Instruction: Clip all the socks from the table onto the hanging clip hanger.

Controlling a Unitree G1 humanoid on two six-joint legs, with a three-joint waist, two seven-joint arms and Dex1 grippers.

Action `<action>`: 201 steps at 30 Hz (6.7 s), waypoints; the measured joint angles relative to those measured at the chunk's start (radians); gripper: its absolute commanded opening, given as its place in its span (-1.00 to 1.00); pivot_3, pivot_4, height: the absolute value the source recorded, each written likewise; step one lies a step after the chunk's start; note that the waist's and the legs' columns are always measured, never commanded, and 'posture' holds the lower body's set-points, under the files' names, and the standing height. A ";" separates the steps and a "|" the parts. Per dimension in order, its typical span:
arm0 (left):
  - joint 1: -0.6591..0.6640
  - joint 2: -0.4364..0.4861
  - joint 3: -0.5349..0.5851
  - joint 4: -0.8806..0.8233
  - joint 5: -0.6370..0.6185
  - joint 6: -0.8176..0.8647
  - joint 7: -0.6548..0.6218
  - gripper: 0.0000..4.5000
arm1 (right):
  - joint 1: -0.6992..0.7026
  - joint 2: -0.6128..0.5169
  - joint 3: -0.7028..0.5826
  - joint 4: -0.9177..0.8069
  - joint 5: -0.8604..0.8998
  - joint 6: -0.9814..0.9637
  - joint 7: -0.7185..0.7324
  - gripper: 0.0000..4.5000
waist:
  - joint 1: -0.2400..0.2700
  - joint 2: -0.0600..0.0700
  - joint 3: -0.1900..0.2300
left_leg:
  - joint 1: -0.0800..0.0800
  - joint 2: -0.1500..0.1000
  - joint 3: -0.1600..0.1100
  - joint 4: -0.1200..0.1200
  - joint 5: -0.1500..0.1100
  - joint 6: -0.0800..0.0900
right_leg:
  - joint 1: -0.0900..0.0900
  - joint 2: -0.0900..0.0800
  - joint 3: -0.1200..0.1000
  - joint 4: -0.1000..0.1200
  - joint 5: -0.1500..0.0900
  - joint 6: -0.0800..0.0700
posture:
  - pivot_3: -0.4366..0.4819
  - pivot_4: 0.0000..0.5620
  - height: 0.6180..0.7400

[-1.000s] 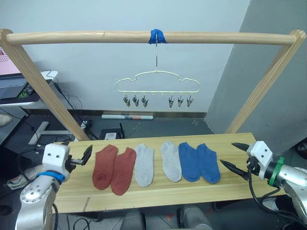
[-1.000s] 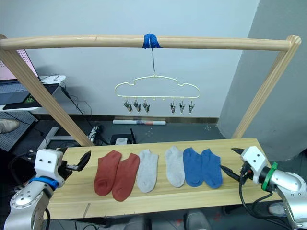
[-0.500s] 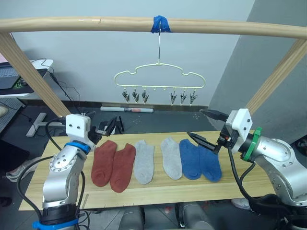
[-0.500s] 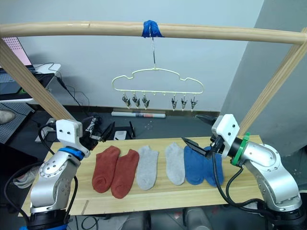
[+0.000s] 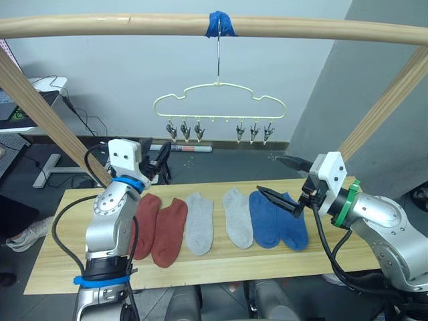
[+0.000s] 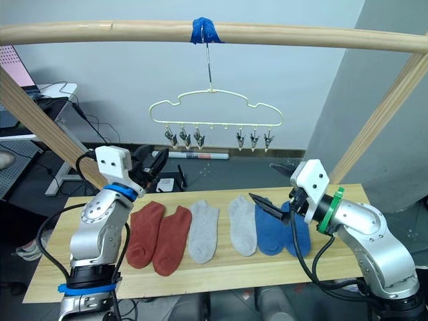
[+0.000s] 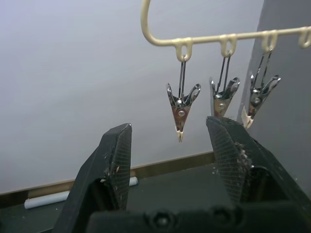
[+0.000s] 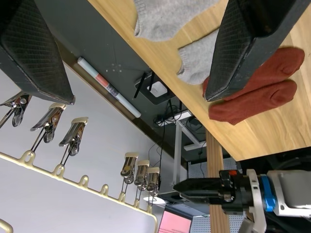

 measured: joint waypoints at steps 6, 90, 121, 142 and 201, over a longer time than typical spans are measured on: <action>-0.069 -0.032 -0.016 0.087 0.034 -0.054 0.036 0.19 | -0.036 0.016 0.013 -0.008 0.020 0.025 -0.007 1.00 | -0.001 -0.002 0.011 | -0.004 0.000 0.001 0.000 0.000 0.000 | -0.004 0.000 0.000 0.000 0.000 0.000 | -0.50 -0.14 1.00; -0.120 0.112 0.019 -0.072 -0.194 0.312 -0.114 -1.00 | -0.113 0.233 0.215 0.602 -0.420 -0.193 -0.183 -0.98 | -0.025 0.002 0.035 | -0.012 0.001 0.000 0.000 0.000 0.000 | -0.015 0.002 0.001 0.003 0.001 0.001 | -0.40 -0.13 1.00; -0.102 0.148 0.047 -0.153 -0.343 0.475 -0.135 -1.00 | -0.572 0.520 0.462 0.831 -0.571 -0.318 -0.063 -0.98 | -0.016 0.002 0.036 | -0.020 0.001 -0.001 0.001 0.000 -0.001 | -0.023 0.001 -0.001 0.005 0.004 -0.004 | -0.37 -0.16 1.00; -0.102 0.138 0.055 -0.152 -0.369 0.493 -0.115 -1.00 | -0.575 0.531 0.471 0.836 -0.605 -0.258 -0.042 -0.98 | -0.017 0.002 0.036 | -0.020 0.001 -0.001 0.002 0.000 -0.001 | -0.023 0.001 -0.001 0.006 0.004 -0.005 | -0.38 -0.18 1.00; 0.049 0.014 -0.126 -0.193 0.051 0.007 0.004 0.04 | -0.346 0.270 0.302 0.272 -0.391 -0.013 0.126 0.59 | -0.018 0.001 0.036 | -0.018 0.000 -0.001 0.004 0.001 -0.002 | -0.025 0.001 0.000 0.017 0.004 -0.004 | -0.50 -0.14 1.00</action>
